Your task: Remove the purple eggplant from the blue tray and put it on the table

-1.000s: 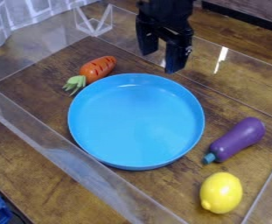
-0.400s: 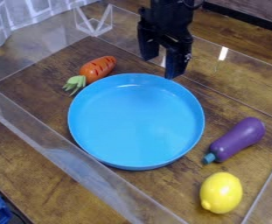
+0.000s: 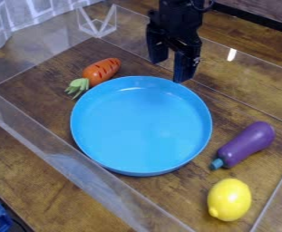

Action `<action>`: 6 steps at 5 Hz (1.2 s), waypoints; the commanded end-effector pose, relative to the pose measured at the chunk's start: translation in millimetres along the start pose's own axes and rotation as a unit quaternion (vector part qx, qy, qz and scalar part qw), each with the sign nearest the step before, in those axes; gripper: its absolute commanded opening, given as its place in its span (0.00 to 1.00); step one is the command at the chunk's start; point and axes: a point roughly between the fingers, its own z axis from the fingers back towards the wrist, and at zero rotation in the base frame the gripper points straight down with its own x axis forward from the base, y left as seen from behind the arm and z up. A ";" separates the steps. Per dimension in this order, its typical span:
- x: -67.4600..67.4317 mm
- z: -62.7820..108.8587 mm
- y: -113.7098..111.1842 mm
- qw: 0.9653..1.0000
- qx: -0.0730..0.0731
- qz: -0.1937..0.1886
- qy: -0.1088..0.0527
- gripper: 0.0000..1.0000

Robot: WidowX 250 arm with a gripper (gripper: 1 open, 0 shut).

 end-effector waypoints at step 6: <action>12.8 -15.7 -23.9 0.999 -0.028 -0.018 -0.005 1.00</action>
